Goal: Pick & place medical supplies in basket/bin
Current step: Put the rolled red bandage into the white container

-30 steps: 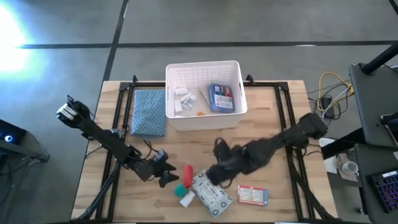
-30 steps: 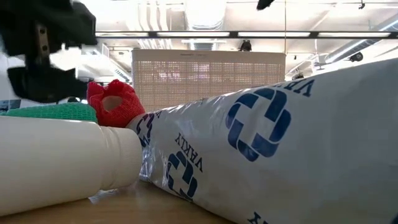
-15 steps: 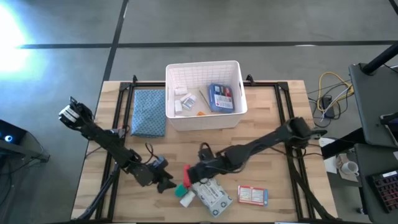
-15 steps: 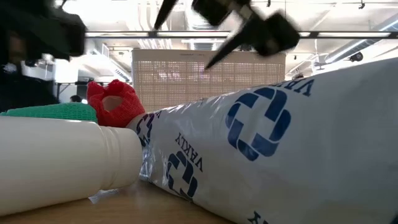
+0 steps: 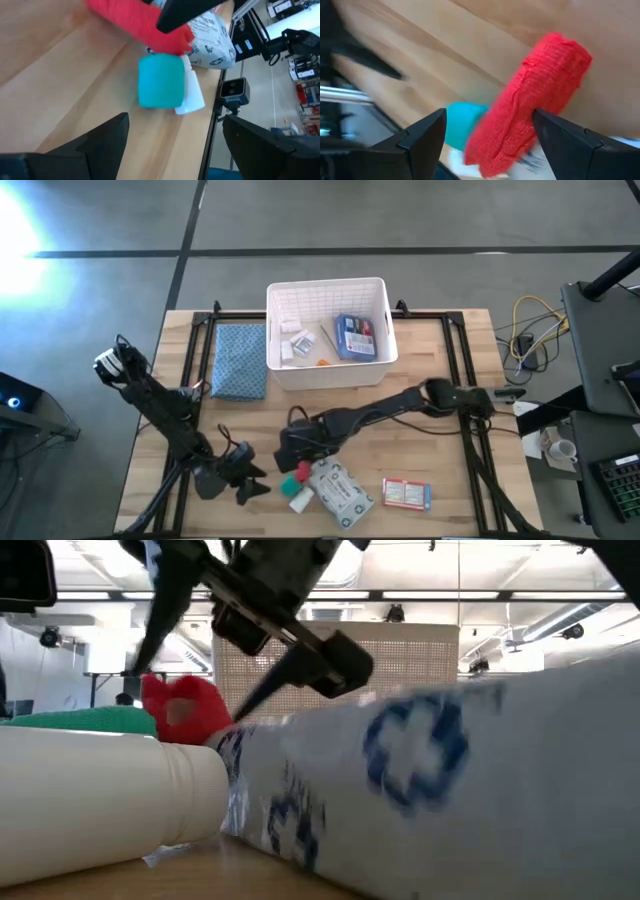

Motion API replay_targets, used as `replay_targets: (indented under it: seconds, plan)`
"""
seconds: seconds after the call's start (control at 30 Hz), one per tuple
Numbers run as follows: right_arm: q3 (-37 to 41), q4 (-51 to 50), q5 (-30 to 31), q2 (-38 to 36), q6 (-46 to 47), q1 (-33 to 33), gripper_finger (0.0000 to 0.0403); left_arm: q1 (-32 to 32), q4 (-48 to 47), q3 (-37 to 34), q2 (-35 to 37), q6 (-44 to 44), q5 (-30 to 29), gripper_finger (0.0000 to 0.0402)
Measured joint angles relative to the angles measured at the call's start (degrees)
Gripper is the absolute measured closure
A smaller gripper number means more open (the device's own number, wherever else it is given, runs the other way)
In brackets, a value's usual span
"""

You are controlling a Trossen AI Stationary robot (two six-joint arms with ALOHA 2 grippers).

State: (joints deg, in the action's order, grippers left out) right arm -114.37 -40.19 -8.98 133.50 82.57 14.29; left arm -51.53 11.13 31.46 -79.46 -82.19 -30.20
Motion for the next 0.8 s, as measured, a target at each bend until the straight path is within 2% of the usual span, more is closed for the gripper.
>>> replay_targets:
  seconds: [0.17,0.3,0.4,0.63,0.8]
  plan:
    - [-8.31,-12.61,-2.08,4.92,-4.06,-0.47,0.0115,-0.59,-0.06,0.0,-0.02,-0.02,-0.24,0.01]
    - [-11.92,-16.02,-2.09,7.1,-6.09,-0.55,0.0115,-0.59,-0.42,0.0,-0.02,-0.02,-0.33,0.01]
    - [-12.03,-16.4,-1.75,7.88,-6.19,-0.65,0.0115,-0.59,-0.81,0.0,-0.02,-0.04,-0.95,0.01]
    - [-10.69,-18.27,6.49,8.12,-3.16,-1.79,0.0135,-0.59,-1.68,0.02,-0.04,-0.04,-1.66,0.01]
    - [-9.8,-18.08,7.53,8.12,-2.52,-3.11,0.0157,-0.57,-2.22,0.02,-0.04,-0.04,-1.74,0.01]
